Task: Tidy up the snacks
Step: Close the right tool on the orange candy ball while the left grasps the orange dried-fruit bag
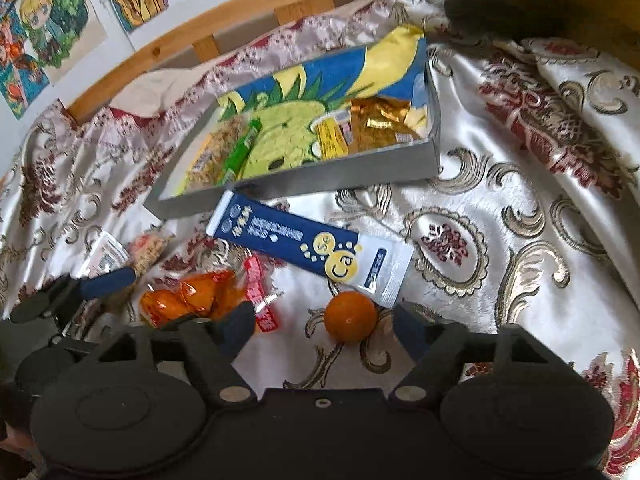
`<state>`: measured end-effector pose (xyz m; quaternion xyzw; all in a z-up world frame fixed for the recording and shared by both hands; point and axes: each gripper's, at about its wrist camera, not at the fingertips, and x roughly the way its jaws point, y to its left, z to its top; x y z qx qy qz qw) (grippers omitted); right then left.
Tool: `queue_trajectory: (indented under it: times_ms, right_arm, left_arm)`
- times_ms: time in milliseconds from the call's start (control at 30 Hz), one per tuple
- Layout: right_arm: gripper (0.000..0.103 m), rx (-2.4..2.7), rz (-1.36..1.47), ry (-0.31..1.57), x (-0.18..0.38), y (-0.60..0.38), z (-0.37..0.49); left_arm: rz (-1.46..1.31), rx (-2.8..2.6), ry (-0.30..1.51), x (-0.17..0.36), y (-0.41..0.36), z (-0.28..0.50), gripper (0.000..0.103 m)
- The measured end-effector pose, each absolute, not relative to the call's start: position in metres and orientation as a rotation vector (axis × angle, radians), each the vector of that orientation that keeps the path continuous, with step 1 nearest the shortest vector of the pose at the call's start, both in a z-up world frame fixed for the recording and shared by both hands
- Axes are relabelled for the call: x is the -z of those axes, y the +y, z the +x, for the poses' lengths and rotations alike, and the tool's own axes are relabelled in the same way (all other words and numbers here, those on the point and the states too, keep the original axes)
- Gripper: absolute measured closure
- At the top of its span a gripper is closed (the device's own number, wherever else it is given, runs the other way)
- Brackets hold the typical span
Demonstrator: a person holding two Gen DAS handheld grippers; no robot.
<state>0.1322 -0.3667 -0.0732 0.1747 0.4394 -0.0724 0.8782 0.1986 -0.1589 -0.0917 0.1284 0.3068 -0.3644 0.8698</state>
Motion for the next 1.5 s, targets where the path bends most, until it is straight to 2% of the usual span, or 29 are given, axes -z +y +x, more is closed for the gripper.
queue_trajectory:
  times_ms: [100, 300, 367, 433, 800, 867, 1267, 1500]
  right_arm:
    - [0.043, 0.159, 0.347, 0.935, 0.078, -0.365, 0.136]
    - [0.050, 0.165, 0.304, 0.960, 0.087, -0.360, 0.144]
    - [0.053, 0.170, 0.289, 0.966, 0.089, -0.358, 0.146]
    - [0.053, 0.168, 0.277, 0.969, 0.091, -0.356, 0.148]
    - [0.054, 0.169, 0.239, 0.970, 0.099, -0.349, 0.159]
    - [0.068, 0.164, 0.222, 0.972, 0.099, -0.347, 0.159]
    - [0.068, 0.156, 0.235, 0.959, 0.095, -0.345, 0.152]
    - [0.068, 0.107, 0.223, 0.902, 0.073, -0.332, 0.130]
  left_arm:
    - [0.307, 0.788, 0.604, 0.092, -0.160, 0.196, 0.008]
    - [0.334, 0.821, 0.632, 0.095, -0.165, 0.199, 0.038]
    - [0.344, 0.829, 0.649, 0.097, -0.167, 0.199, 0.055]
    - [0.375, 0.823, 0.660, 0.100, -0.170, 0.198, 0.060]
    - [0.401, 0.786, 0.691, 0.106, -0.174, 0.199, 0.063]
    - [0.397, 0.777, 0.689, 0.106, -0.175, 0.198, 0.064]
    - [0.332, 0.717, 0.733, 0.095, -0.170, 0.188, 0.067]
    - [0.296, 0.665, 0.741, 0.082, -0.160, 0.175, 0.067]
